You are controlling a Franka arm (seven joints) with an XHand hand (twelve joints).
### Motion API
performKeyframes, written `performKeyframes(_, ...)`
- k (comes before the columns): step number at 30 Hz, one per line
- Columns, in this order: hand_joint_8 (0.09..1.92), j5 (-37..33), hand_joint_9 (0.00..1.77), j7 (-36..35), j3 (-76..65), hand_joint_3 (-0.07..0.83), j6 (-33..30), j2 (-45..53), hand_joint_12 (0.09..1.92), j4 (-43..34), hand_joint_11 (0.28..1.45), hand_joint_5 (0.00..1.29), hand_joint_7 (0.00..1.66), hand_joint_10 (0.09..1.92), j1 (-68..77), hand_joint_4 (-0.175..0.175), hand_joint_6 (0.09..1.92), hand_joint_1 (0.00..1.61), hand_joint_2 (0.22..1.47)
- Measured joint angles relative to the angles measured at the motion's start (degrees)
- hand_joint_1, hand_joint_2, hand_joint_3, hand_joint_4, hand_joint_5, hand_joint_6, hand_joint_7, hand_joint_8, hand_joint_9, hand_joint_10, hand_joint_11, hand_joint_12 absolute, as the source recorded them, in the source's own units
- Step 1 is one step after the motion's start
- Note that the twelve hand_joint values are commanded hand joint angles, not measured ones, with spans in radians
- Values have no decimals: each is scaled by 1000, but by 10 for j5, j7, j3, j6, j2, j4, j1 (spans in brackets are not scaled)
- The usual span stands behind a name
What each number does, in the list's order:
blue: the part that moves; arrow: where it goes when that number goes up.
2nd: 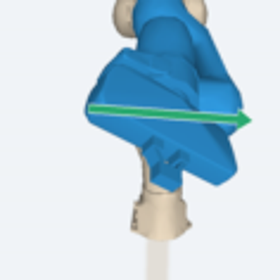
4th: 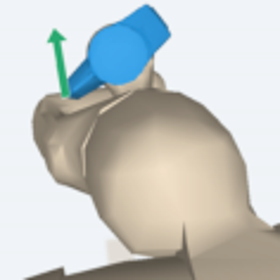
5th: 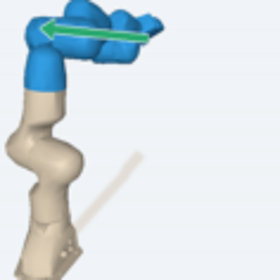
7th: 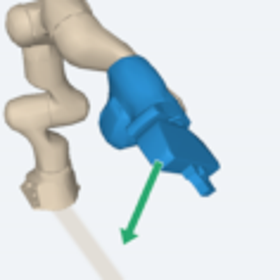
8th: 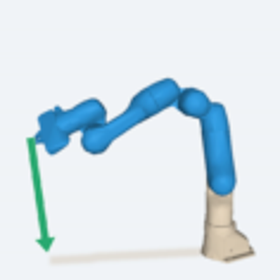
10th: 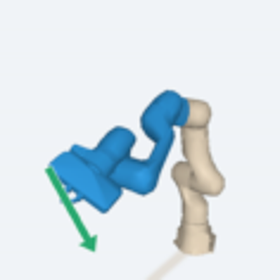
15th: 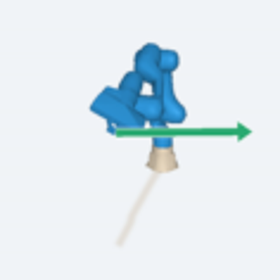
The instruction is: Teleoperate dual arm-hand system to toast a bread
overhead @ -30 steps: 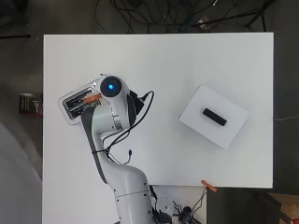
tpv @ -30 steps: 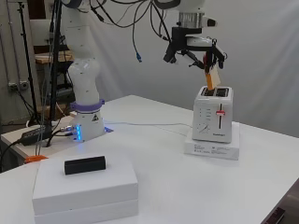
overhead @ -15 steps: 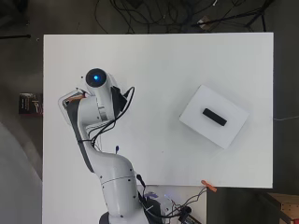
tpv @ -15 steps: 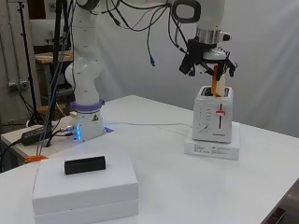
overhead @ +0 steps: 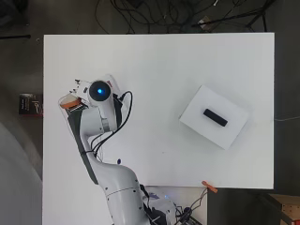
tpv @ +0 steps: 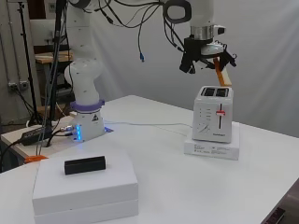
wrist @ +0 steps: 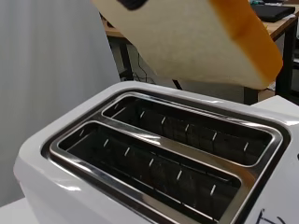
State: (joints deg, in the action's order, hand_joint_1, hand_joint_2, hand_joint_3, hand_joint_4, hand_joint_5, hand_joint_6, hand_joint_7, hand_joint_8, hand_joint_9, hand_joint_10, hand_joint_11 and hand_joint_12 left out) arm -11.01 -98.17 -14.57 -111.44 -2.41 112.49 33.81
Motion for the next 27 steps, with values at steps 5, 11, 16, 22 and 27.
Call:
performKeyframes(5, 1062, -42, 1366, -33, 11, 0, 7, 1, 93, 5, 855, 728, 1039, 184, -16, -170, 1207, 1234, 1170)
performKeyframes(11, 840, -12, 1417, -36, 49, -1, 107, 53, 108, -80, 861, 745, 1098, 146, -67, -49, 1225, 1117, 1186)
performKeyframes(16, 137, -1, 1447, -27, 77, 1, 194, 116, 182, -152, 842, 774, 1326, 87, -106, 169, 1283, 915, 1218)
performKeyframes(22, 594, 1, 1475, 4, 87, 2, 205, 121, 397, -147, 769, 778, 1214, 87, -111, -52, 1184, 1128, 1164)
performKeyframes(27, 886, 5, 1461, -9, 109, -1, 90, 66, 465, -67, 714, 798, 1134, 87, -119, -173, 1123, 1248, 1131)
